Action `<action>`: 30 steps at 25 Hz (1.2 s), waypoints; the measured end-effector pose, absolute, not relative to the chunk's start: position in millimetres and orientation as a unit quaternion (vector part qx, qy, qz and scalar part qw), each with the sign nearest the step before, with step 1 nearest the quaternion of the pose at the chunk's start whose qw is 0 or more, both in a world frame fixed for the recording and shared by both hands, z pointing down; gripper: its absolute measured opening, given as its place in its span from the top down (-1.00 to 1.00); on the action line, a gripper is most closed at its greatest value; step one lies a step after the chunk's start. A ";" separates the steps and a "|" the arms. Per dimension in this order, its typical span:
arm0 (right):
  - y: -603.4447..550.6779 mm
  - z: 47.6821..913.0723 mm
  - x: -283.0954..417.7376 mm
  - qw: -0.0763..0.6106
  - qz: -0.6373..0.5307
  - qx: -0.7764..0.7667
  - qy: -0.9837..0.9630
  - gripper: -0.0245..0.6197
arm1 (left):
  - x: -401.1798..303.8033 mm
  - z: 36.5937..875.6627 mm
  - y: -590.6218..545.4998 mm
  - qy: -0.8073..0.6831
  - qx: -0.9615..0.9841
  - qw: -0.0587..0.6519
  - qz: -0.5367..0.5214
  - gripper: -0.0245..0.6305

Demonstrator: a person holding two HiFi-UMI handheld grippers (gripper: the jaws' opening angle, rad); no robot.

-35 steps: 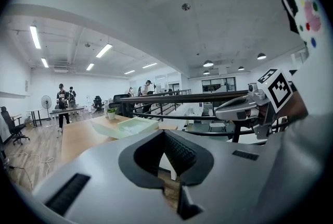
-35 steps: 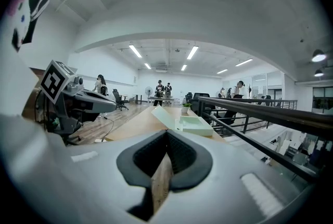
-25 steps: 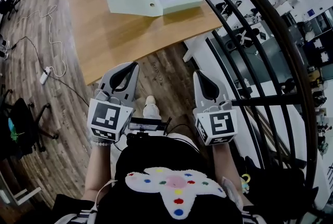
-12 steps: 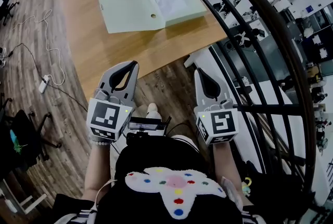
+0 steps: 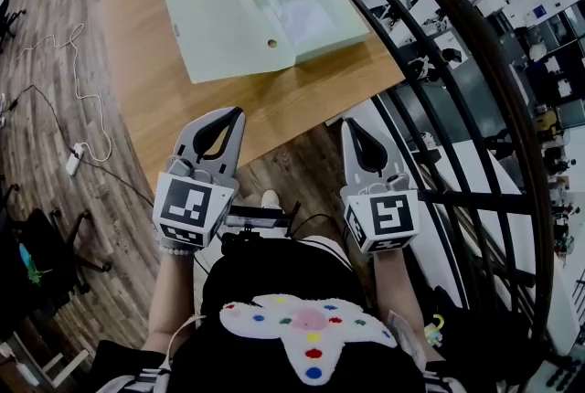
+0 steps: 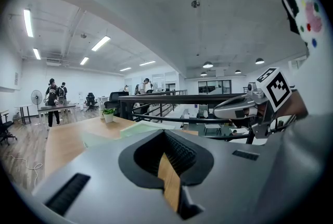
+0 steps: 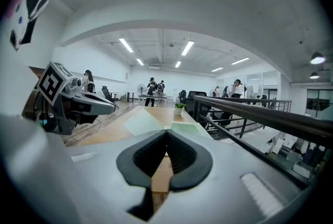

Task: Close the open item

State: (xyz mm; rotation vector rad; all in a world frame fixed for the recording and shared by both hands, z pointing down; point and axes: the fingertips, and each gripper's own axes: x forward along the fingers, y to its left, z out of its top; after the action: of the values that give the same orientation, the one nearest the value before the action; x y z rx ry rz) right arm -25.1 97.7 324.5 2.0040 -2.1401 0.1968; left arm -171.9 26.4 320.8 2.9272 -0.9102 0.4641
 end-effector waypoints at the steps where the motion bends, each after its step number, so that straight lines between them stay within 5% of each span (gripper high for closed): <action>1: 94.2 325.9 -24.7 0.102 0.067 0.679 -0.724 0.90 | -171.6 322.4 22.8 -0.293 0.944 0.021 0.150 0.91; 30: 29.9 336.7 -18.8 0.118 0.062 0.643 -0.755 0.90 | -174.0 336.8 -31.5 -0.343 0.927 0.039 0.149 0.91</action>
State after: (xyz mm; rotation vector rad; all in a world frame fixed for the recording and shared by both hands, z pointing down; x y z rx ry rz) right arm -18.8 29.9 336.7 1.8801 -2.2075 0.1824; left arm -174.0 -31.5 336.8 2.8422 -1.0512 0.4565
